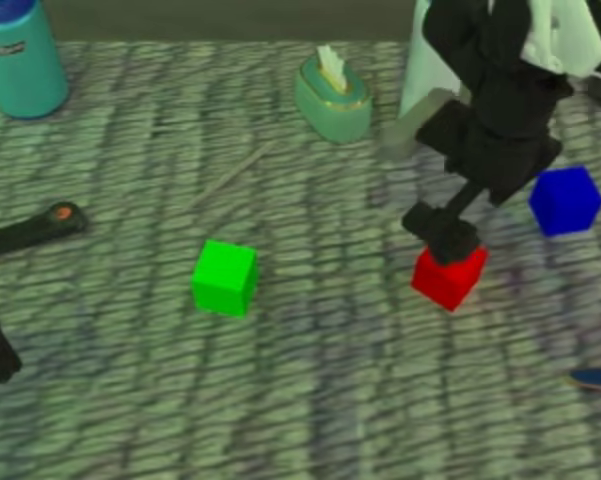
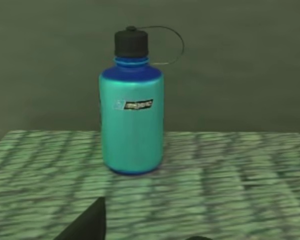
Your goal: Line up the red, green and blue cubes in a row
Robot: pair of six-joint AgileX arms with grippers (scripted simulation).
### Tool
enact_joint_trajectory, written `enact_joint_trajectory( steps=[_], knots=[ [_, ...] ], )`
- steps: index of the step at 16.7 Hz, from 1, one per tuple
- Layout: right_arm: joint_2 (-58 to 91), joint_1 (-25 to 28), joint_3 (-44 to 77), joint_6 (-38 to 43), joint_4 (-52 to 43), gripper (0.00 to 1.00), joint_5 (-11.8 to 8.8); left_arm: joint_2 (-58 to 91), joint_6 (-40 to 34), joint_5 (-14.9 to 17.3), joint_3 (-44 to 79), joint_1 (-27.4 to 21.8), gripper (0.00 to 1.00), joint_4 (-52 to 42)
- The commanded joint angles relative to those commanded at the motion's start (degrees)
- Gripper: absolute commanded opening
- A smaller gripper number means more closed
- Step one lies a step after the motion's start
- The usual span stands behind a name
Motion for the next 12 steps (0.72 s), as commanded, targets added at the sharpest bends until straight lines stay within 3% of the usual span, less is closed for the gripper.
enact_joint_trajectory(
  steps=[9, 12],
  knots=[
    [3.52, 0.60, 3.25, -0.77, -1.67, 1.00, 0.05, 0.00, 0.00, 0.00, 0.00, 0.00, 1.00, 0.00],
    [4.92, 0.79, 0.29, -0.84, 2.38, 1.00, 0.06, 0.00, 0.00, 0.00, 0.00, 0.00, 1.00, 0.00]
  ],
)
